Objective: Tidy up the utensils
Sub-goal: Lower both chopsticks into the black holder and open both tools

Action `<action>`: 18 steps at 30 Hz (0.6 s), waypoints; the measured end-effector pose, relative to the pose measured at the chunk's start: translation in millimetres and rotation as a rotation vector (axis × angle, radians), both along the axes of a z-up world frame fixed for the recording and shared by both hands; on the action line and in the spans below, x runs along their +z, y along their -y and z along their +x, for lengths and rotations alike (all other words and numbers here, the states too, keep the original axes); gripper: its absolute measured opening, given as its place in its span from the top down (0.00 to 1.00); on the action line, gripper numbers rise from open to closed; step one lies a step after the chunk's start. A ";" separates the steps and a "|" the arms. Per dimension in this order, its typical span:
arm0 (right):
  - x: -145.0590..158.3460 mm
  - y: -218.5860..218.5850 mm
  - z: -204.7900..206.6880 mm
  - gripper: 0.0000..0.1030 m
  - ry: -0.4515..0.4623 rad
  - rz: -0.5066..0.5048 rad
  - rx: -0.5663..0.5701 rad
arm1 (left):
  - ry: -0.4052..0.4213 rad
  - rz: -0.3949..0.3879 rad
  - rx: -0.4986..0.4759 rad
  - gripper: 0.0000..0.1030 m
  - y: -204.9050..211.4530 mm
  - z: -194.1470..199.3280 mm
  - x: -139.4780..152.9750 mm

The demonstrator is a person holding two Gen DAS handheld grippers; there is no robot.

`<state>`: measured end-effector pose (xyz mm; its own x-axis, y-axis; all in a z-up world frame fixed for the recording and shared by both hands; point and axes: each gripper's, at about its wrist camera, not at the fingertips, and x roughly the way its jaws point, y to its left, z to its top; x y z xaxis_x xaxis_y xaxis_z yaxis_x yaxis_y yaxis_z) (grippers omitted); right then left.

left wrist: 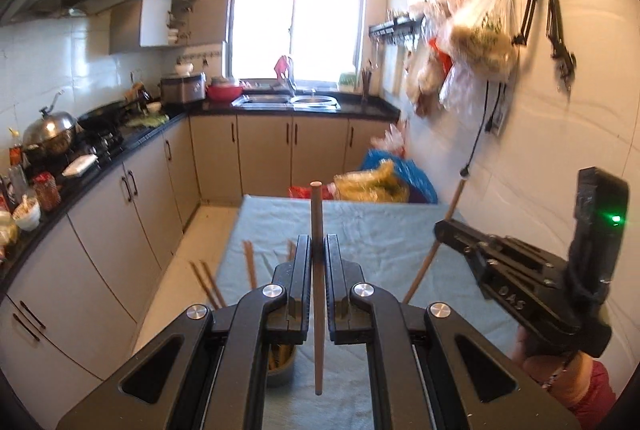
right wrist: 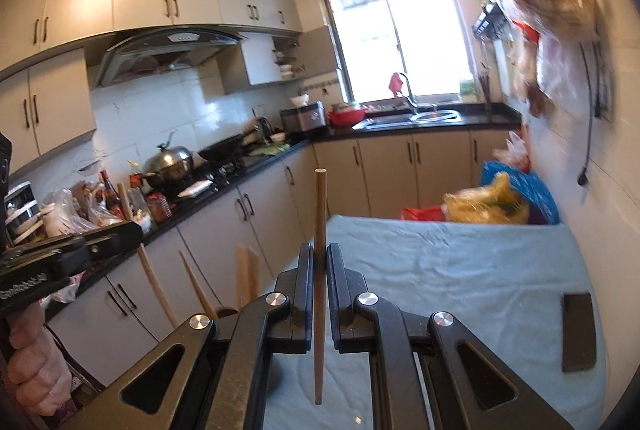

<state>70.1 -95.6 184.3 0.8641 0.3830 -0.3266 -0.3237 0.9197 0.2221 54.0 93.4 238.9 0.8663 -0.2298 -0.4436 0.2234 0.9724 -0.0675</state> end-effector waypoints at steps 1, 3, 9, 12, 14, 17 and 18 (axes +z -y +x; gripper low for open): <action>4.0 -5.5 1.8 0.93 0.005 0.006 0.011 | 0.008 0.002 0.004 0.94 -1.8 -1.4 3.7; 13.0 -18.4 5.5 0.93 0.021 0.017 0.039 | 0.030 0.008 0.026 0.94 -10.7 -4.7 12.3; 31.1 -55.0 16.3 0.93 0.051 0.021 0.093 | 0.039 0.007 0.073 0.94 -31.0 3.7 19.7; 33.1 -72.4 23.6 0.93 0.048 0.016 0.113 | 0.023 -0.002 0.089 0.94 -39.6 13.2 13.3; 30.8 -80.2 27.4 0.93 0.046 0.010 0.119 | 0.009 -0.011 0.101 0.94 -45.3 19.7 6.5; 20.6 -93.1 36.4 0.93 0.026 -0.001 0.130 | -0.016 -0.024 0.108 0.94 -49.6 29.2 -6.2; 16.2 -93.8 38.9 0.93 0.019 -0.003 0.131 | -0.021 -0.024 0.115 0.94 -50.4 32.2 -10.6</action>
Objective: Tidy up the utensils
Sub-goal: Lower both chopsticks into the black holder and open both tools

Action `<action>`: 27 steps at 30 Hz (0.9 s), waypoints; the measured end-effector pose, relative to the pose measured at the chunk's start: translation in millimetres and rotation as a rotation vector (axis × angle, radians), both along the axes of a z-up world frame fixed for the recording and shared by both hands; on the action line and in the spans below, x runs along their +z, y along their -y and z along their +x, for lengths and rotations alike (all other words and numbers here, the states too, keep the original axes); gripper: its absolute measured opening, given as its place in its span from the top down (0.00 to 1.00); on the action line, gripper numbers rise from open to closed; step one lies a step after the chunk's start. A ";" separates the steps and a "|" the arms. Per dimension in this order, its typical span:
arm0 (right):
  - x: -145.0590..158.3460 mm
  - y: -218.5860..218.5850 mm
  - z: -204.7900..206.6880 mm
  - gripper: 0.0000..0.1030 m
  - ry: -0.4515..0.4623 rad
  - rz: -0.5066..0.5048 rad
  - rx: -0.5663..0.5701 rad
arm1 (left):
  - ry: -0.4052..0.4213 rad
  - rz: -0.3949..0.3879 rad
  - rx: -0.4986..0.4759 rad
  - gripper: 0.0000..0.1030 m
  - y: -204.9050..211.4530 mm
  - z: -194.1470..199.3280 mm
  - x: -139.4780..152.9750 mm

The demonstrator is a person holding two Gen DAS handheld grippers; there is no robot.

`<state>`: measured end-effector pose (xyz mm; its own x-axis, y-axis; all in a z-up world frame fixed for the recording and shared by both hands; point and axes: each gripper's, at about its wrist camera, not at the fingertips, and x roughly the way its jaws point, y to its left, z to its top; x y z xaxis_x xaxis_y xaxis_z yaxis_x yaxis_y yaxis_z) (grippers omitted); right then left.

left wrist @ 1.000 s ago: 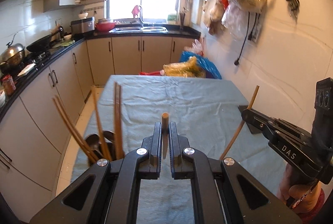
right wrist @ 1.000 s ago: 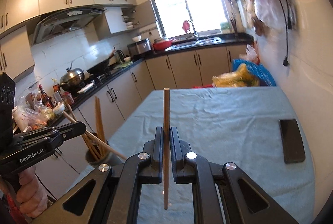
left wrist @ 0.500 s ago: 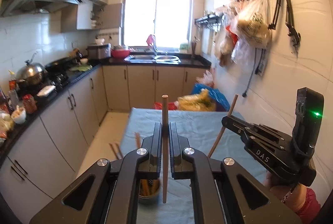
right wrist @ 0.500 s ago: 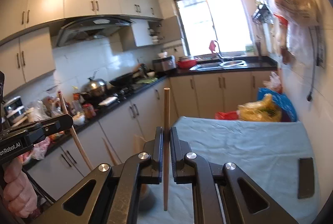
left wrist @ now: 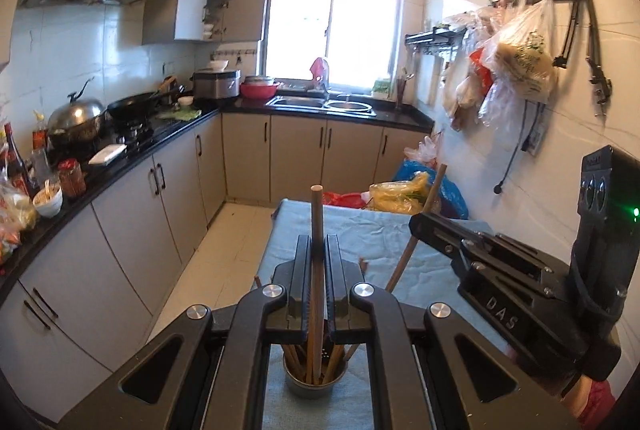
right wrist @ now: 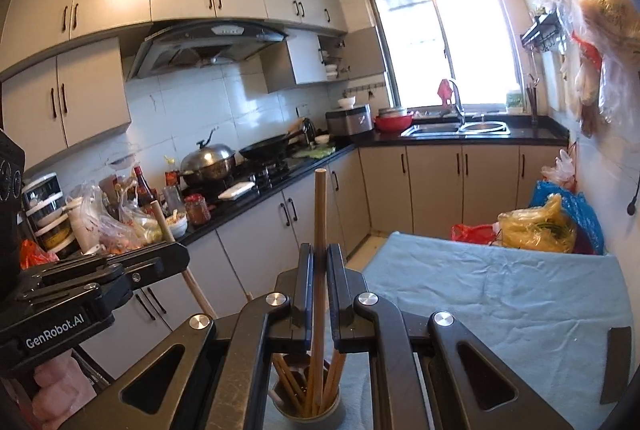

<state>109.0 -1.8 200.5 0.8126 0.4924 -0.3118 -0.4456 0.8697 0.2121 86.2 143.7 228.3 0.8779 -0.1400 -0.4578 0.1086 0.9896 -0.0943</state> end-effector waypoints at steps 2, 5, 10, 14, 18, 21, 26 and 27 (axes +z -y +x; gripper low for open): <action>-11.7 -7.4 7.8 0.93 -0.024 -0.006 0.007 | -0.016 0.000 0.010 0.94 -2.3 6.3 -9.6; -30.5 -13.3 18.9 0.93 -0.065 -0.020 0.014 | -0.047 -0.003 0.020 0.94 -5.6 14.8 -24.6; -56.2 -19.0 31.8 0.93 -0.124 -0.045 0.030 | -0.103 -0.022 0.024 0.94 -8.6 24.0 -51.5; -72.5 -20.8 36.4 0.93 -0.157 -0.060 0.041 | -0.140 -0.042 0.029 0.94 -12.4 30.1 -69.7; -83.6 -22.2 39.0 0.93 -0.185 -0.068 0.046 | -0.170 -0.056 0.033 0.94 -15.1 34.0 -85.7; -90.1 -21.0 40.3 0.93 -0.208 -0.063 0.050 | -0.179 -0.048 0.037 0.94 -14.2 34.1 -93.5; -87.3 -16.8 38.1 0.89 -0.206 -0.053 0.047 | -0.166 -0.039 0.038 0.94 -14.0 32.2 -92.4; -85.1 -15.2 37.4 0.88 -0.202 -0.047 0.047 | -0.165 -0.040 0.040 0.94 -14.4 31.7 -91.3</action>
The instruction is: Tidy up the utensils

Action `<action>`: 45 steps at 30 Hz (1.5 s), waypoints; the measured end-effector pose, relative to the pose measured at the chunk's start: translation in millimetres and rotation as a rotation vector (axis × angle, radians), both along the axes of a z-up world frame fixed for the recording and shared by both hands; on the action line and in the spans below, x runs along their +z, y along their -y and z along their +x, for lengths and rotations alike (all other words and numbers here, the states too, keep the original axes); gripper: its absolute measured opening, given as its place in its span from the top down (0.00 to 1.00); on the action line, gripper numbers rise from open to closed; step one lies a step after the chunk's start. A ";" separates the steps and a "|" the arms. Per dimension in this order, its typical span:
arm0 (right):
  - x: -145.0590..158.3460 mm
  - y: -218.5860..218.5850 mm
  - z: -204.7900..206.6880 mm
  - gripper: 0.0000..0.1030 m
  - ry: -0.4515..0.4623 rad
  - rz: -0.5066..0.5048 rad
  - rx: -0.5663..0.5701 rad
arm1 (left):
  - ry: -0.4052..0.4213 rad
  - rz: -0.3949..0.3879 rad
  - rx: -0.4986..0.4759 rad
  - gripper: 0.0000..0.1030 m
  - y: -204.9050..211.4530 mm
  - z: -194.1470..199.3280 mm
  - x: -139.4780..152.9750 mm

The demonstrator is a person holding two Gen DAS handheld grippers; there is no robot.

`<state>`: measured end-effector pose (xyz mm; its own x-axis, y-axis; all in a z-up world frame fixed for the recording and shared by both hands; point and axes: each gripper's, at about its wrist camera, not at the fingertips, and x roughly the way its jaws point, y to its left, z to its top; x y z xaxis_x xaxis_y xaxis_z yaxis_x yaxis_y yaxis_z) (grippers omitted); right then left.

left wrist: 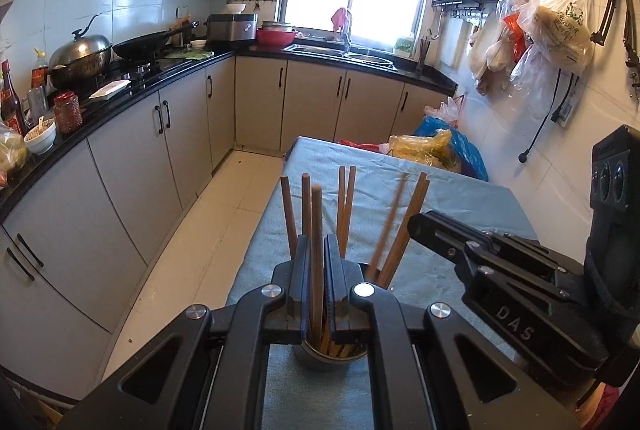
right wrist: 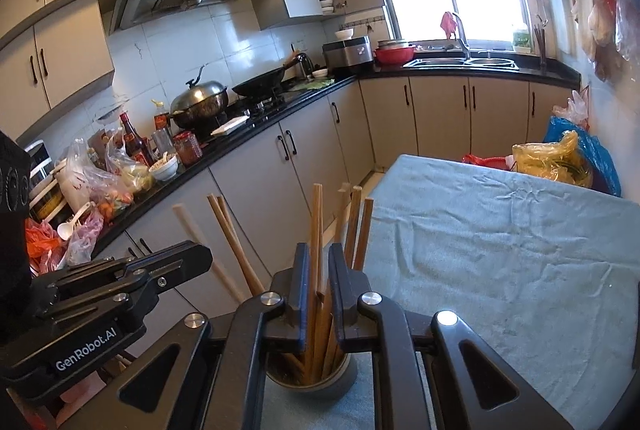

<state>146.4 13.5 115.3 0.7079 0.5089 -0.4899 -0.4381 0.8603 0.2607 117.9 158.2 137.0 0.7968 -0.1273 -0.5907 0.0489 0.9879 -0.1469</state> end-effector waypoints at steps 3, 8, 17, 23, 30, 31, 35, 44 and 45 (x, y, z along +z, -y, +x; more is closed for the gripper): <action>6.3 5.7 -4.4 0.87 0.012 0.020 -0.005 | 0.012 0.000 0.009 0.94 -1.8 -3.4 4.8; 16.7 18.6 -15.6 0.83 0.038 0.039 -0.020 | 0.054 0.025 0.053 0.74 -5.1 -18.0 11.0; 19.7 40.2 -34.6 0.61 0.072 0.027 -0.072 | 0.096 0.091 0.155 0.57 -0.4 -43.3 -0.4; 8.4 50.1 -46.9 0.38 0.070 -0.018 -0.107 | 0.061 0.116 0.205 0.41 1.2 -47.1 -21.7; -11.3 58.7 -60.6 0.21 0.052 -0.069 -0.138 | 0.002 0.122 0.237 0.31 0.9 -49.2 -46.5; -14.4 59.3 -62.1 0.19 0.046 -0.080 -0.144 | -0.002 0.129 0.241 0.30 2.0 -50.0 -49.5; -27.4 62.0 -72.5 0.15 0.047 -0.123 -0.160 | -0.015 0.169 0.275 0.20 5.4 -55.0 -61.3; -74.0 73.6 -114.2 0.13 0.019 -0.172 -0.169 | -0.039 0.272 0.349 0.12 19.3 -70.3 -90.8; -78.9 74.3 -118.2 0.13 0.008 -0.171 -0.162 | -0.041 0.273 0.352 0.12 19.3 -71.6 -92.4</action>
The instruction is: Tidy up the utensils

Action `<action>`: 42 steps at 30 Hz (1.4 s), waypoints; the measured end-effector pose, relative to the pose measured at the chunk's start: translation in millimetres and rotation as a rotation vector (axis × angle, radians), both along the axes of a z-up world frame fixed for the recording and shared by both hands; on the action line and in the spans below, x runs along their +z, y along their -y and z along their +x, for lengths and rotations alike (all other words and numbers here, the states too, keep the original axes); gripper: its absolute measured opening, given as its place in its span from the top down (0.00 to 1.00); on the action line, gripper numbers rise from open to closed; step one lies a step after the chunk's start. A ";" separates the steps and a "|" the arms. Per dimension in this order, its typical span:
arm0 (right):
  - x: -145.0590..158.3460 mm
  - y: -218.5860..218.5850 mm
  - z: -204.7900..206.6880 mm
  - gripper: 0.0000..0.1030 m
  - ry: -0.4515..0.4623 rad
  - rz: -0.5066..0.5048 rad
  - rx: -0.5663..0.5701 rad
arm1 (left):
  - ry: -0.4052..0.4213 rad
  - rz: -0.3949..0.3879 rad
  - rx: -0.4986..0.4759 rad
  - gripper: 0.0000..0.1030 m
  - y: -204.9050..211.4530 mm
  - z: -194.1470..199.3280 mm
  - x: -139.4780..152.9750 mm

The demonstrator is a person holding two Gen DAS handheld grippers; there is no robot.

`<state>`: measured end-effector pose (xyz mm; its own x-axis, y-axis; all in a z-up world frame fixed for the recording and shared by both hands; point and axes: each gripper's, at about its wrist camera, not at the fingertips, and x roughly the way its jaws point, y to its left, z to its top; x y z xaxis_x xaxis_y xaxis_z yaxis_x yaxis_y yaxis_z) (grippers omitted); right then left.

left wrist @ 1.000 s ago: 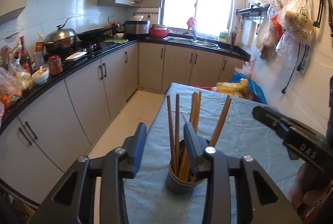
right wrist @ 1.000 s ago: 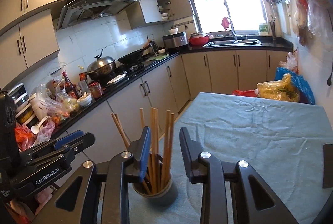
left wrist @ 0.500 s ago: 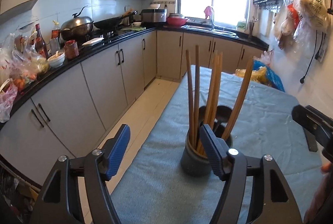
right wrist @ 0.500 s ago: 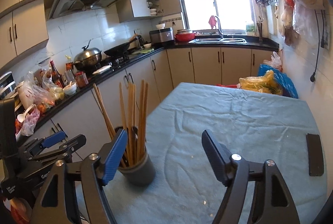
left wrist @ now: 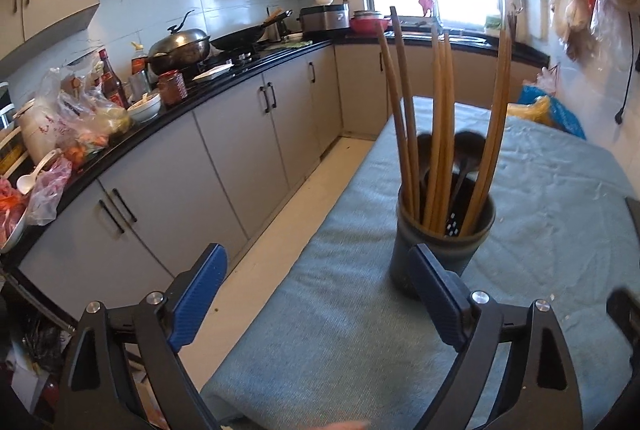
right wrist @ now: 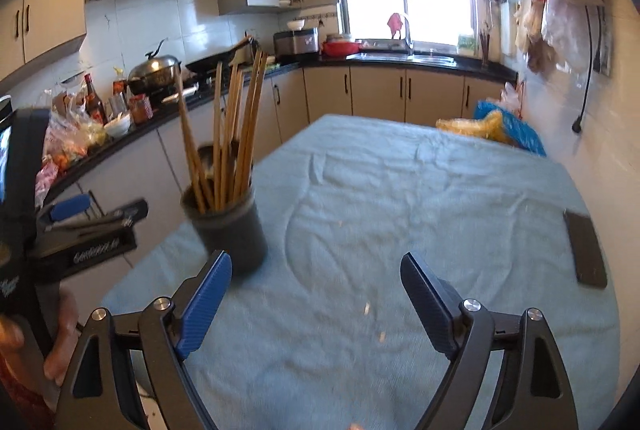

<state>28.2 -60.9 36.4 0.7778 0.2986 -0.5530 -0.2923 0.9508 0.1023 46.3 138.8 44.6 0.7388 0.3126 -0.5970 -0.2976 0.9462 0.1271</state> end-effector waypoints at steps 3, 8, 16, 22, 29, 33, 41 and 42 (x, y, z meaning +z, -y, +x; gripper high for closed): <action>-10.7 1.0 -8.3 0.13 -0.027 -0.003 0.008 | -0.013 0.005 0.007 0.11 0.7 -3.7 -7.7; -22.5 0.6 -12.9 0.13 -0.053 0.000 0.009 | -0.041 0.023 0.017 0.10 2.4 -8.4 -19.1; -27.3 -4.1 -15.6 0.13 -0.057 -0.006 0.009 | -0.050 0.025 0.015 0.10 3.7 -16.4 -28.6; -27.8 -5.8 -14.3 0.13 -0.057 -0.011 0.013 | -0.059 0.023 0.003 0.09 6.8 -13.3 -32.4; -30.9 -5.7 -9.8 0.13 -0.073 -0.009 0.011 | -0.073 0.022 -0.003 0.09 7.5 -9.5 -37.2; -31.8 -7.4 -8.3 0.13 -0.080 -0.013 0.014 | -0.074 0.027 -0.005 0.09 7.9 -9.1 -38.4; -34.6 -7.1 -5.3 0.13 -0.093 -0.012 0.017 | -0.077 0.023 -0.006 0.09 8.1 -9.3 -38.6; -34.7 -7.5 -5.5 0.13 -0.093 -0.013 0.017 | -0.077 0.024 -0.007 0.09 7.4 -9.0 -38.4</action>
